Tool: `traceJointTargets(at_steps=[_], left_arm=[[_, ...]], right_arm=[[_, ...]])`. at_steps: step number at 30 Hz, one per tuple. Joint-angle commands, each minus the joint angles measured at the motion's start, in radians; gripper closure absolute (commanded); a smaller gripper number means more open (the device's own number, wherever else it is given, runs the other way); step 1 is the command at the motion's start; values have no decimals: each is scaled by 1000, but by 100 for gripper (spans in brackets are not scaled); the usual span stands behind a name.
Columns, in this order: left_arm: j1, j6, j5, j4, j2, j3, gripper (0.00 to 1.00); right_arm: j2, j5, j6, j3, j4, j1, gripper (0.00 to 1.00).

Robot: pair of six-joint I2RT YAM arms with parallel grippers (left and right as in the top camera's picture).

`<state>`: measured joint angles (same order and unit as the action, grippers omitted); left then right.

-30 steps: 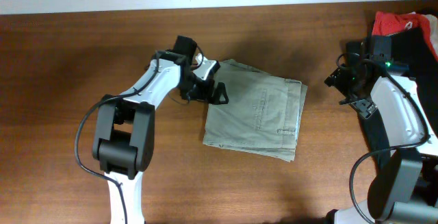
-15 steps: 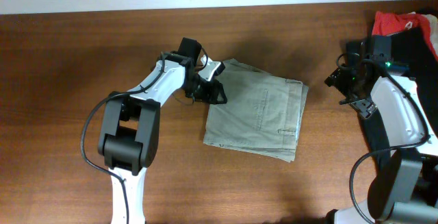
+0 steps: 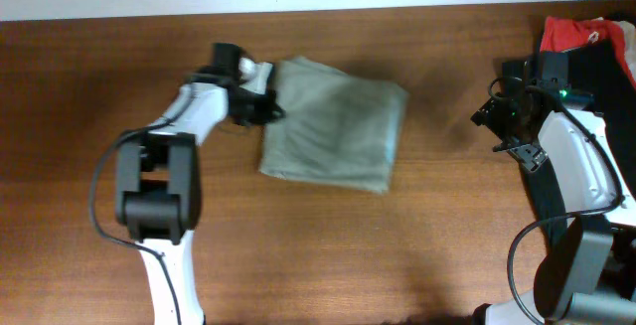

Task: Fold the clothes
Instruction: 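Drag the folded pants to the table's far-left corner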

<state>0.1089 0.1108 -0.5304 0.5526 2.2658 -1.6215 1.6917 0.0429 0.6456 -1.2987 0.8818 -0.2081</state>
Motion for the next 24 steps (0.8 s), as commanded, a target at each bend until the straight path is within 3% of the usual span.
traceJointTargets(at_steps=[1,5,12,17,20,24], left_arm=[[-222,167,187,-56,10,2,99],[-484,336,333,-92,10,2,99],[-773,506,333,7,10,2,99],[-769,541,321,55,10,3,99],[-742,807,317,78,10,3,99],[-702,888,309,77,10,3,99]], right_arm=[[4,22,-5,-7,0,-3,1],[4,22,-5,-7,0,-3,2],[4,22,-5,-7,0,-3,1],[4,22,-5,-7,0,-3,1],[4,22,-5,-7,0,-3,1],[4,22,-5,-7,0,-3,1]])
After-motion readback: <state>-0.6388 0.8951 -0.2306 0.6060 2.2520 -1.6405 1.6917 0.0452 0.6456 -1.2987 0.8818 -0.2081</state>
